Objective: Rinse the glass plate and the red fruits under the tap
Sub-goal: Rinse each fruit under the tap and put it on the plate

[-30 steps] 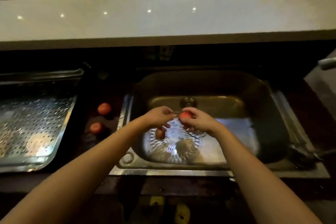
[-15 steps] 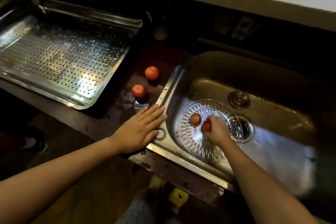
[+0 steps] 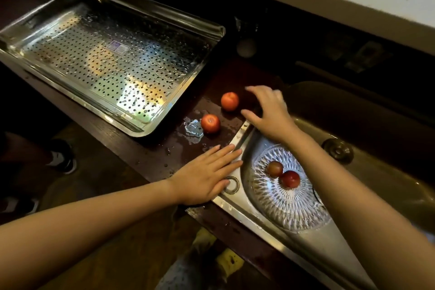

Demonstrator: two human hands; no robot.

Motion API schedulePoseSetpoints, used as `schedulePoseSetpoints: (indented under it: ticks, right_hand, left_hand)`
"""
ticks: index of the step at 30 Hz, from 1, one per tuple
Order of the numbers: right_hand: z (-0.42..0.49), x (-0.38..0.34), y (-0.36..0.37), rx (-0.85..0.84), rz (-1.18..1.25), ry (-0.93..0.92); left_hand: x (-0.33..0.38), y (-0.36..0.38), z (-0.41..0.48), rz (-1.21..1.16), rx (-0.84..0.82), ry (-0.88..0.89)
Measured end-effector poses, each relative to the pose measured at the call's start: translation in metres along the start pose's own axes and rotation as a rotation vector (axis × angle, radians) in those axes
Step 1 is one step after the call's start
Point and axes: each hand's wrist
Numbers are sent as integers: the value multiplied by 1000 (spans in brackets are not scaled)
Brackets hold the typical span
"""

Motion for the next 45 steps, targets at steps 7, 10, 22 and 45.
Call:
schedulePoseSetpoints:
  ticks: [7,10,22,45]
  right_hand:
    - [41,-24,17,-217,-52,-6]
    - [32,-27,8,-194,34,32]
    - [-51,-51,-157,74,18,33]
    - [-366,30,-185,508,-120,1442]
  left_hand:
    - [-2,-3,1,-60,-54,-13]
    - [-3,-5,2,-69,-114,-9]
    - [23,-145,120,-1675,190,-596]
    - [288,-125,259,-2119,-815,-428]
Point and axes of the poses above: each hand's wrist, its own z-axis towards the middle knuckle, its own y-axis out of the palm, x = y × z, and after that the axes turned 1 degree about -z, right-handed
